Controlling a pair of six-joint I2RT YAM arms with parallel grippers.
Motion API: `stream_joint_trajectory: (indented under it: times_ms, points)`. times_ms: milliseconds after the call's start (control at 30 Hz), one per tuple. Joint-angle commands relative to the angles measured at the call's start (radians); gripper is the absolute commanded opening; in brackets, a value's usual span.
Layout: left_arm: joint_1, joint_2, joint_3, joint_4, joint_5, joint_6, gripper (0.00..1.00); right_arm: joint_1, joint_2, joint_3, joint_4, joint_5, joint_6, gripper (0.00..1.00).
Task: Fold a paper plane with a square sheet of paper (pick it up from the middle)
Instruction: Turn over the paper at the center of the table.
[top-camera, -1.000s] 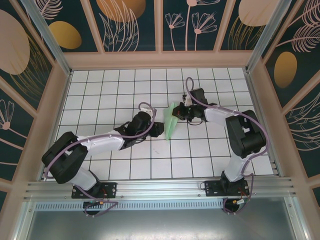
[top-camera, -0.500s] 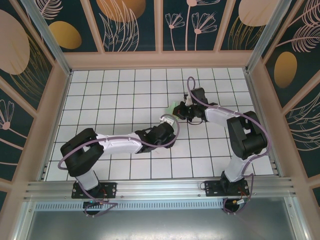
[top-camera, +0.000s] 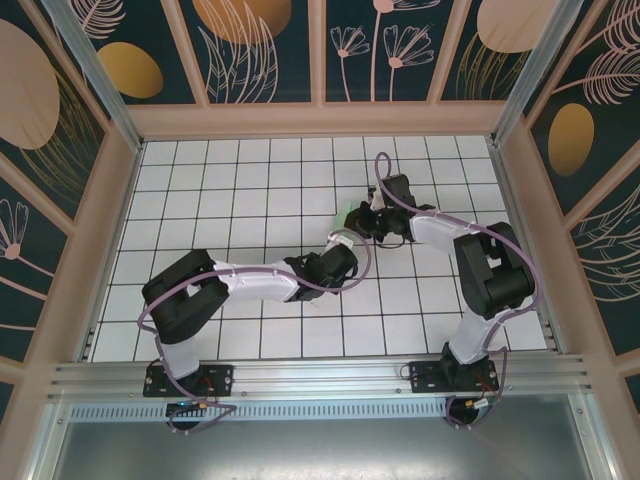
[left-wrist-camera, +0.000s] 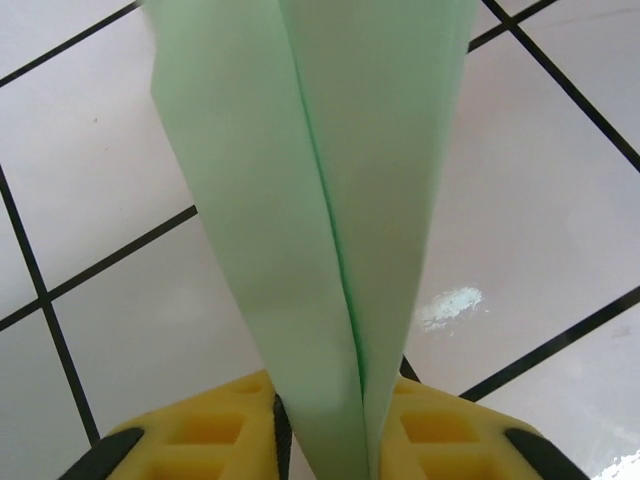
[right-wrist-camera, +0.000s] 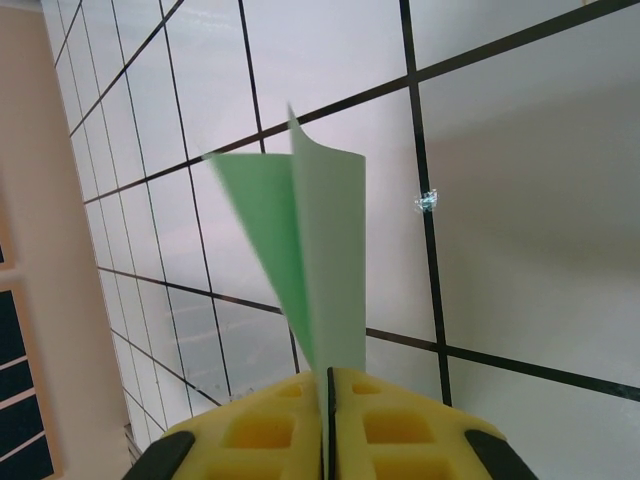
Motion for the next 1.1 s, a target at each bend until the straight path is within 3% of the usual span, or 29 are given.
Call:
stream_joint_trajectory:
  times_ms: [0, 200, 400, 600, 733, 833, 1000, 1067]
  points:
    - [-0.006, -0.034, -0.010, 0.030, -0.028, 0.007, 0.17, 0.006, -0.046, 0.035, -0.035, 0.010, 0.005, 0.14]
    - [-0.004, -0.094, -0.047, 0.093, 0.009, -0.011, 0.05, -0.007, -0.102, 0.041, -0.066, 0.019, -0.007, 0.21]
    - [0.018, -0.173, -0.117, 0.171, 0.122, -0.085, 0.02, -0.028, -0.167, 0.039, -0.107, 0.017, -0.032, 0.28]
    - [0.113, -0.317, -0.299, 0.402, 0.386, -0.270, 0.03, -0.080, -0.299, 0.009, -0.179, 0.080, -0.072, 0.42]
    - [0.186, -0.365, -0.492, 0.776, 0.641, -0.481, 0.06, -0.120, -0.371, -0.029, -0.226, 0.122, -0.094, 0.45]
    - [0.206, -0.281, -0.588, 1.124, 0.782, -0.675, 0.07, -0.133, -0.393, -0.068, -0.222, 0.108, -0.095, 0.46]
    - [0.208, 0.081, -0.672, 1.854, 0.853, -1.036, 0.00, -0.125, -0.384, -0.142, -0.155, 0.043, -0.069, 0.46]
    - [0.206, 0.164, -0.663, 1.910, 0.854, -1.076, 0.00, -0.113, -0.379, -0.158, -0.140, 0.040, -0.061, 0.46]
